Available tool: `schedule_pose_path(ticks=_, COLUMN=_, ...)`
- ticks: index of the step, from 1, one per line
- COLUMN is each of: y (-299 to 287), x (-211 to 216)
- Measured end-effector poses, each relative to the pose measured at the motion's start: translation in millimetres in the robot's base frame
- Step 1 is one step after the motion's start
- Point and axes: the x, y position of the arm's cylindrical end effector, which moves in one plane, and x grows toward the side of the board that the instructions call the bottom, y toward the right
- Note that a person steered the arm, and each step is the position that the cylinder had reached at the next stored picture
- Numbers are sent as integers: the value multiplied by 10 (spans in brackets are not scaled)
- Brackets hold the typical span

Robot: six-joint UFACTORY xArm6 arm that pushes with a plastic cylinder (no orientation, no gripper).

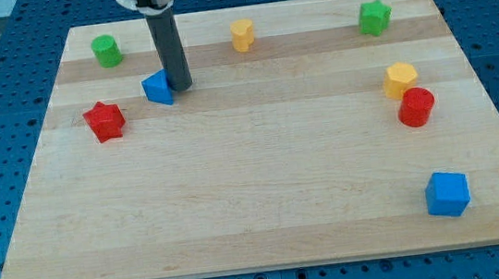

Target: Move the blue triangle towards bottom

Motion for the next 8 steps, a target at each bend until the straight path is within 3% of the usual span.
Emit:
schedule_pose_path(ticks=2, y=0, x=499)
schedule_pose_path(ticks=3, y=75, x=379)
schedule_pose_path(ticks=5, y=15, x=-1212)
schedule_pose_path(ticks=6, y=-412, x=-1323)
schedule_pose_path(ticks=8, y=-481, x=-805)
